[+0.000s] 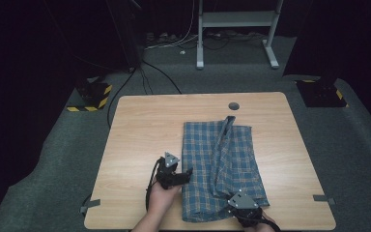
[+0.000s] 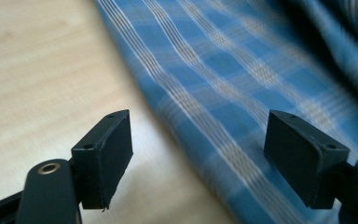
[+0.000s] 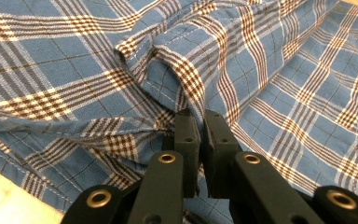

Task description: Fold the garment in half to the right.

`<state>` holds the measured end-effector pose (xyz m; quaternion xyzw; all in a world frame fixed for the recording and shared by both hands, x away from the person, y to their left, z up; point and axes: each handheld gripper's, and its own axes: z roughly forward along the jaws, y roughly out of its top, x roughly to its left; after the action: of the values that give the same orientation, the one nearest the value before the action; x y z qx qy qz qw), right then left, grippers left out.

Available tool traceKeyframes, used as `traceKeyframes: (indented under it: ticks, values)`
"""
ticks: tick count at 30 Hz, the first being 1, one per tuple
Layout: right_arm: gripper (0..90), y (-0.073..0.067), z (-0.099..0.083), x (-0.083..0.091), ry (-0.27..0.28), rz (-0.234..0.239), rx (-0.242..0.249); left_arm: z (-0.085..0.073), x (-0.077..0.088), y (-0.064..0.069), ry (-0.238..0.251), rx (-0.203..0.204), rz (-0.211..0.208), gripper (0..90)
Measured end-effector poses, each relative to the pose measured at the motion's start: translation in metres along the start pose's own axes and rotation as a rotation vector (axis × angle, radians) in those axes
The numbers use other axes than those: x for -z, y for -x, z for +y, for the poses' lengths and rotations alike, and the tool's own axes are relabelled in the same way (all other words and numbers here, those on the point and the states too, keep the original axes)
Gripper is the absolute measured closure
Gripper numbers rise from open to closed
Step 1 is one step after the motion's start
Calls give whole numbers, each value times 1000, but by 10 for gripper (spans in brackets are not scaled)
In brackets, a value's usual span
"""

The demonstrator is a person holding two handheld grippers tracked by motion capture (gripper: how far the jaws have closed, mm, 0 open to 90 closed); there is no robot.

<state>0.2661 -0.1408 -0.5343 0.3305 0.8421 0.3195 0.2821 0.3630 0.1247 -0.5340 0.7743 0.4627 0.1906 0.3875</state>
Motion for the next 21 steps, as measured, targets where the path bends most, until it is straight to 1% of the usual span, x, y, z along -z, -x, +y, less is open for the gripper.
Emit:
traceKeyframes:
  ticks: [1, 2, 3, 4, 5, 6, 7, 8, 9, 12, 13, 14, 16, 17, 18, 21]
  values:
    - [844, 0, -2, 1, -1, 1, -4, 0, 0, 0, 0, 0, 0, 237]
    - [843, 0, -4, 2, -2, 3, -6, -5, 0, 5, -21, -36, 10, 246]
    - [842, 0, -5, 3, -1, 3, -10, -10, 1, 10, -15, -93, 32, 256]
    - [840, 0, -6, 3, -2, 3, -14, -12, 1, 12, -3, -116, 44, 265]
    - [840, 0, -6, 3, -2, 3, -14, -12, 1, 12, -3, -116, 44, 279]
    - [839, -1, -8, 3, -3, 3, -15, -14, 1, 14, 11, -133, 48, 298]
    - [836, -1, -8, 2, -3, 2, -14, -16, 0, 15, 26, -136, 46, 304]
    - [836, -1, -8, 2, -3, 2, -14, -17, 1, 14, 30, -133, 48, 304]
    - [805, -1, -8, 2, -3, 4, -17, -17, 1, 14, 29, -131, 45, 301]
    - [752, -1, -7, 4, 2, 7, -23, -16, 0, 11, 23, -94, 25, 288]
    - [719, 0, -6, 5, 8, 5, -27, -16, 0, 11, 23, -94, 25, 281]
    - [681, 1, -5, 8, 20, 3, -37, -16, 0, 9, 21, -81, 17, 279]
    - [640, 2, -3, 13, 42, 8, -48, -16, 0, 9, 20, -79, 16, 278]
    - [640, 2, -3, 13, 42, 8, -48, -16, 0, 9, 20, -79, 16, 276]
    - [573, 2, 1, 18, 63, 4, -52, -16, 0, 9, 21, -80, 19, 274]
    - [489, 2, 6, 23, 95, -1, -65, -16, 0, 10, 22, -85, 23, 274]
